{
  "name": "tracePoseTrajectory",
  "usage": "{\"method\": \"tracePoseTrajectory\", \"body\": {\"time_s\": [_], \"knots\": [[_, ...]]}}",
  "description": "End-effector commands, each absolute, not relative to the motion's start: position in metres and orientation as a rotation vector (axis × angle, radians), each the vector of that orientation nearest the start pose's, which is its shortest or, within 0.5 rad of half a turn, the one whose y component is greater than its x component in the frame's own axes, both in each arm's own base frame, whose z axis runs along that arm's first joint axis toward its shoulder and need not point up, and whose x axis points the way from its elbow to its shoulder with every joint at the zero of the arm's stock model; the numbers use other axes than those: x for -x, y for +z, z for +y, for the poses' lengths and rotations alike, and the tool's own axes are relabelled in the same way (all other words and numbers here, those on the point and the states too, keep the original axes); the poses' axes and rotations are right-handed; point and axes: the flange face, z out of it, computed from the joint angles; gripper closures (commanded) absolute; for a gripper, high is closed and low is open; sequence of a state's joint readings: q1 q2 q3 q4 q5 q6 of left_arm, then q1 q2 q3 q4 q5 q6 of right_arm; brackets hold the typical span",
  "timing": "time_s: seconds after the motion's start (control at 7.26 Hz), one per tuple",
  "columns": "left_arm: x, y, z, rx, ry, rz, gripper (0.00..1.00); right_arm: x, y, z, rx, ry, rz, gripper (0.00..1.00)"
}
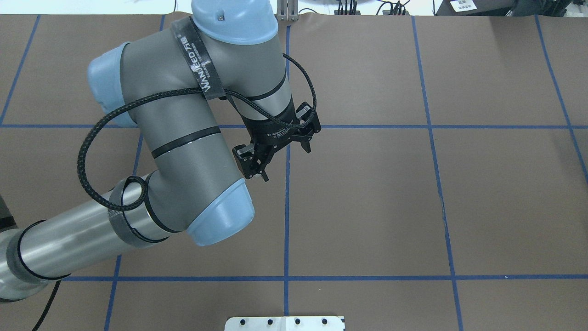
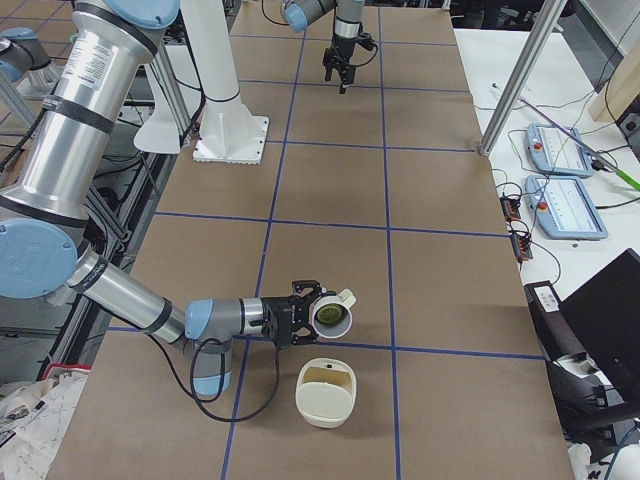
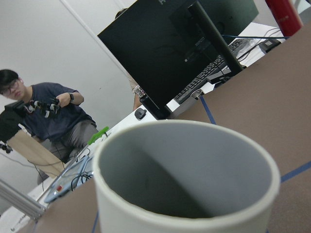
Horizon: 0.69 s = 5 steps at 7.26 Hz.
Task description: Left arm hands cup to right arm to dump lemon
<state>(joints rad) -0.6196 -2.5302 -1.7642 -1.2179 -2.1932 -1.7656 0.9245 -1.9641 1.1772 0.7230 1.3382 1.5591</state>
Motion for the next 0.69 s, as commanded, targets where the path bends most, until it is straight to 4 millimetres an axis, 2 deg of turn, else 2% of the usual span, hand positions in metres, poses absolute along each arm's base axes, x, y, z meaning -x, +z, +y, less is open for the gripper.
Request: {"method": "tracePoseTrajectory", "body": {"time_s": [0.0,0.14,0.55], "knots": [[-0.476,0.032,-0.427,0.418,-0.497,0.887,0.00,-0.006,0.749,-0.262,-0.770,1.082,-1.419,0.90],[-0.475,0.032,-0.427,0.417,-0.496,0.888,0.00,-0.007,0.748,-0.263,-0.706,1.171,-1.475,0.94],[-0.474,0.032,-0.430,0.385,-0.511,0.886,0.00,-0.010,0.745,-0.272,-0.558,1.381,-1.617,0.94]]}}
